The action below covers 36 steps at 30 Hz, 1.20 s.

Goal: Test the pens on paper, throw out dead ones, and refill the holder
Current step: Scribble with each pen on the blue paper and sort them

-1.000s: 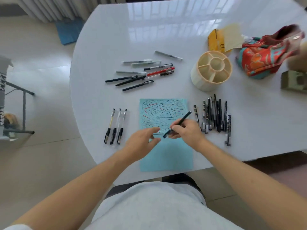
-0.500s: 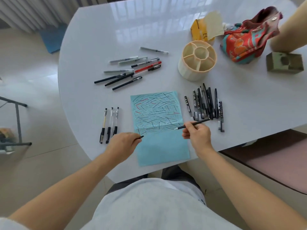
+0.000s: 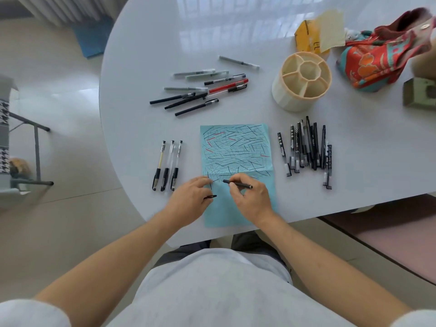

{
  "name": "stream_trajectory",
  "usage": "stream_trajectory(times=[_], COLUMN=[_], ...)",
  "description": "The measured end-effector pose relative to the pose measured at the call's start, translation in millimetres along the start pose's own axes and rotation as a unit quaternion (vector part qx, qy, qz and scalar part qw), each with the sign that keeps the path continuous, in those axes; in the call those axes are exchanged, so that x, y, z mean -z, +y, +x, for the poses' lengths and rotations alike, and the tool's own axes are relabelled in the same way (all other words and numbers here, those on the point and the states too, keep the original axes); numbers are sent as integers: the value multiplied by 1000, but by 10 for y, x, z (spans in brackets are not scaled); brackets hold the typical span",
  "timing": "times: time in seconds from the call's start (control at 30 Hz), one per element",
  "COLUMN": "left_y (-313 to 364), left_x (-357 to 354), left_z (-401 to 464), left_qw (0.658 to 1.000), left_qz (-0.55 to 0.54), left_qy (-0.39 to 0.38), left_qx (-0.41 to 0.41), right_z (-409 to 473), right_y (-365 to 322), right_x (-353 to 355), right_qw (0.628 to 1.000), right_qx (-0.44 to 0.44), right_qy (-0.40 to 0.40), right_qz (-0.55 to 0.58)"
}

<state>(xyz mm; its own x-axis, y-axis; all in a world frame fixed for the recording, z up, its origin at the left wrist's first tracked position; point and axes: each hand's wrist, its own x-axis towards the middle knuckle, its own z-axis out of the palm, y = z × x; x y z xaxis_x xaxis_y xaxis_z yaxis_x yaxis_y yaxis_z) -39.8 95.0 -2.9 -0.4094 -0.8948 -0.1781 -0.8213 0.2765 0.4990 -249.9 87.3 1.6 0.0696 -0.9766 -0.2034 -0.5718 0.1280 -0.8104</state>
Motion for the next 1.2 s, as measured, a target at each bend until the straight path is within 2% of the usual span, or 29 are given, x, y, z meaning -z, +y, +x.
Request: stream_trajectory(times=[0.1,0.23,0.3,0.4,0.5,0.73,0.87,1.03,1.2], left_y=[6,-4,5,25,26,108,149,207,98], left_x=[9,22,41,67,80,164,245,339,442], left_z=[-10,-17,-10,10,13,37,45,57,-46], left_qw=[1000,1000,999,999,999,994,992,994,987], left_qz=[-4,-13,-24,-38,-44,-95,-111,-89,-99], left_qy=[2,-5,-9,-2,-9,32,33,51,74], left_qx=[4,11,19,24,30,54,42,26,99], right_z=[16,60,63,50,26,5,40,93,294], right_y=[-5,49,69,41,-38,-251,-295,-319,-513], right_x=[29,149,226,314,326,194,170,77,-112], right_qw=[1000,999,997,981,974,951,940,931,944], right_qx=[9,-32,-55,-107,-109,-122,-141,-157,-141], right_qy=[6,34,44,60,62,19,-20,-98,-142], right_qz=[-20,-10,30,150,188,283,309,313,264])
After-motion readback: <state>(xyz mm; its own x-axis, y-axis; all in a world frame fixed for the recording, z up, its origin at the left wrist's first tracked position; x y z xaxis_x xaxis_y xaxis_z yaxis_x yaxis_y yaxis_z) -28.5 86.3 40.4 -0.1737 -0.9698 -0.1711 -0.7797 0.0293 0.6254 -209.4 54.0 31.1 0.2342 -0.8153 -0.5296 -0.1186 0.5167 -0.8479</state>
